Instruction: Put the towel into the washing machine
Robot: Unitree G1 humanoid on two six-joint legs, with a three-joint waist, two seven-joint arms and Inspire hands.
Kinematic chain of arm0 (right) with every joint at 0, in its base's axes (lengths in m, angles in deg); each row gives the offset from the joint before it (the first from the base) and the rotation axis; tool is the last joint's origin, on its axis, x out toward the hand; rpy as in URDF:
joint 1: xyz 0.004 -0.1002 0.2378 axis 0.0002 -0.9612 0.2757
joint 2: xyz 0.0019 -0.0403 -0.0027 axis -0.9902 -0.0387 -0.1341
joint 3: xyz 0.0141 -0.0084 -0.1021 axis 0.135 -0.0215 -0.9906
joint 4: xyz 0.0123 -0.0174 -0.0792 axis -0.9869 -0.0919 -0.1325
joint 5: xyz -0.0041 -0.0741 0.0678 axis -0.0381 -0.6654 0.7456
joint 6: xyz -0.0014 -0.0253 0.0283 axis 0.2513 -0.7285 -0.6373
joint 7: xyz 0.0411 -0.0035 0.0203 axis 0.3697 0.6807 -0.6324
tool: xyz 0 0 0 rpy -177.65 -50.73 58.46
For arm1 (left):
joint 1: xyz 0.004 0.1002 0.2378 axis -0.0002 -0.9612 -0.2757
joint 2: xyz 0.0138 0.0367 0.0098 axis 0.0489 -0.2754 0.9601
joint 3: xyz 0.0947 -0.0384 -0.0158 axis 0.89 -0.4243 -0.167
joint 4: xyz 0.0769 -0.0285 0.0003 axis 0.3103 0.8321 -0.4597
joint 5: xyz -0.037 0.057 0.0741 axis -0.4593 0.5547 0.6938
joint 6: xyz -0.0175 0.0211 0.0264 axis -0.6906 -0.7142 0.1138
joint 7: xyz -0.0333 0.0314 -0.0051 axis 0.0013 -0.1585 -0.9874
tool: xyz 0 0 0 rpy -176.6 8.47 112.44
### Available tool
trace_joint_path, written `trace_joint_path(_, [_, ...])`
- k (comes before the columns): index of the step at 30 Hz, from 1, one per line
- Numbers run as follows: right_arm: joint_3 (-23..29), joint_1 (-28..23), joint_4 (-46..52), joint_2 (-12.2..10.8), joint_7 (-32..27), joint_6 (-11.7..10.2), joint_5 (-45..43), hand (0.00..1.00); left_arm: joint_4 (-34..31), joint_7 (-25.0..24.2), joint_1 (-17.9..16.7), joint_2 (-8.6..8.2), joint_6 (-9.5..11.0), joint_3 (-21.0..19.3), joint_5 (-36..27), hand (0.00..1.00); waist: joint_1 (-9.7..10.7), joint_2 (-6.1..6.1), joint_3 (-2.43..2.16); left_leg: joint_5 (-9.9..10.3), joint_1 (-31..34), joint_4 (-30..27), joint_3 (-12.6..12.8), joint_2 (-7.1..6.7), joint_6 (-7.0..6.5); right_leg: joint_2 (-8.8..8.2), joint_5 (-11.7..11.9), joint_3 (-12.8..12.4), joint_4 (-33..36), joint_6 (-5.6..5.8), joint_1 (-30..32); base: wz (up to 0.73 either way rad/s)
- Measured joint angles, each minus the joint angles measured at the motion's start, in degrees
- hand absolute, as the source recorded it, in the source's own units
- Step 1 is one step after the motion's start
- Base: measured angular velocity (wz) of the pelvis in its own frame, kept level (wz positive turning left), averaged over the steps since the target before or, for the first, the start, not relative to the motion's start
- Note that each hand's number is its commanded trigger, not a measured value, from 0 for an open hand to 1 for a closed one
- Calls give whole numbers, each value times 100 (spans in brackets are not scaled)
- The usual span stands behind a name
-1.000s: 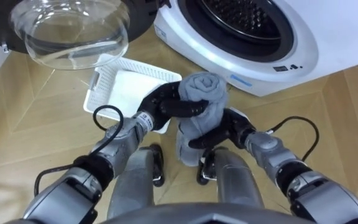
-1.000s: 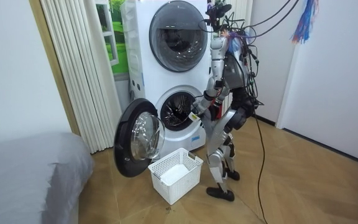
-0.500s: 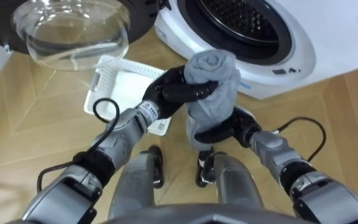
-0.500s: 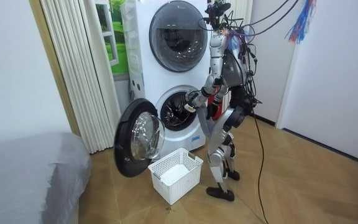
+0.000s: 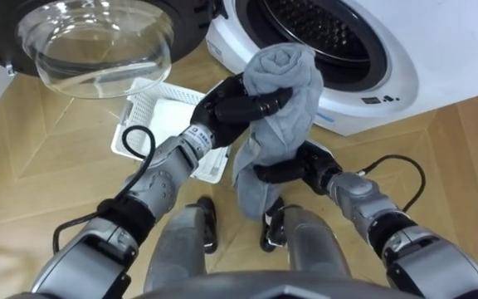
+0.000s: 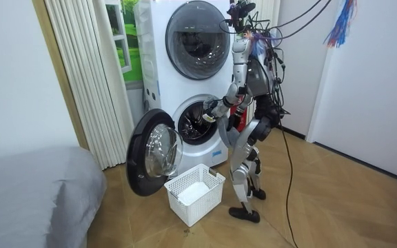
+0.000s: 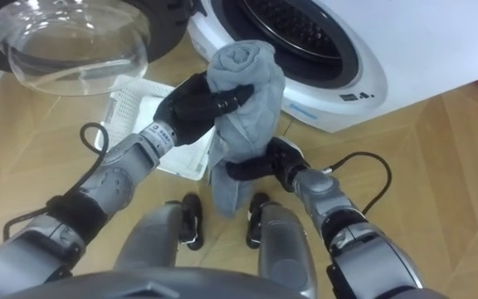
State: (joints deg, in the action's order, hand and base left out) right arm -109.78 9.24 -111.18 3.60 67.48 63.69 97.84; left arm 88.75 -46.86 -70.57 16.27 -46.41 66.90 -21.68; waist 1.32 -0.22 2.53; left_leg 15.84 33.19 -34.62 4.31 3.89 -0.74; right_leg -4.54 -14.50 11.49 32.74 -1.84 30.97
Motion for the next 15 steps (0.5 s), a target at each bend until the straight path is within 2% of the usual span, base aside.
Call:
trace_joint_path(2, [2, -6, 0, -19, 3, -1, 0, 100, 0, 0, 0, 0, 0, -36, 0, 100, -10, 0, 1, 1, 21, -16, 11, 25, 1, 22, 12, 0, -14, -3, 6, 0])
trace_joint_path(3, [3, -11, 0, -20, 31, -5, 0, 100, 0, 0, -1, 0, 0, -72, 0, 58, -13, -1, 3, 1, 25, -21, 11, 35, 2, 33, 17, -1, -26, -6, 7, 0])
trace_joint_path(4, [2, -14, 1, -19, 50, -5, 0, 100, 0, 0, -1, 0, -1, -82, 0, 3, -12, 0, 4, 1, 25, -20, 10, 36, 2, 34, 17, -1, -39, -6, 8, 0])
trace_joint_path(5, [2, -20, 13, -22, 61, -7, 1, 100, 0, 0, -1, -9, -1, -98, -3, 0, -14, 5, 6, 1, 26, -15, 10, 42, 3, 43, 21, -3, -75, -12, 8, 0])
trace_joint_path(7, [2, -22, 16, -32, 60, -7, 1, 100, 0, 0, -1, -11, -3, -111, -5, 0, -23, 9, 8, -3, 27, 0, 7, 47, 10, 52, 29, -3, -93, -17, 10, 0])
trace_joint_path(11, [-6, -33, -6, 9, 4, -1, 39, 100, 0, 1, 0, -23, -8, -127, -6, 0, -173, 16, 7, -8, 46, 20, 27, 45, 18, 47, 33, -36, -96, -21, 75, -5])
trace_joint_path(15, [53, -49, -184, 11, -98, 83, 152, 100, 7, 16, -48, -18, -5, -361, 13, 0, -341, 26, 10, -22, 59, 78, 20, 43, 39, 53, 38, -14, -108, -29, 92, 1])
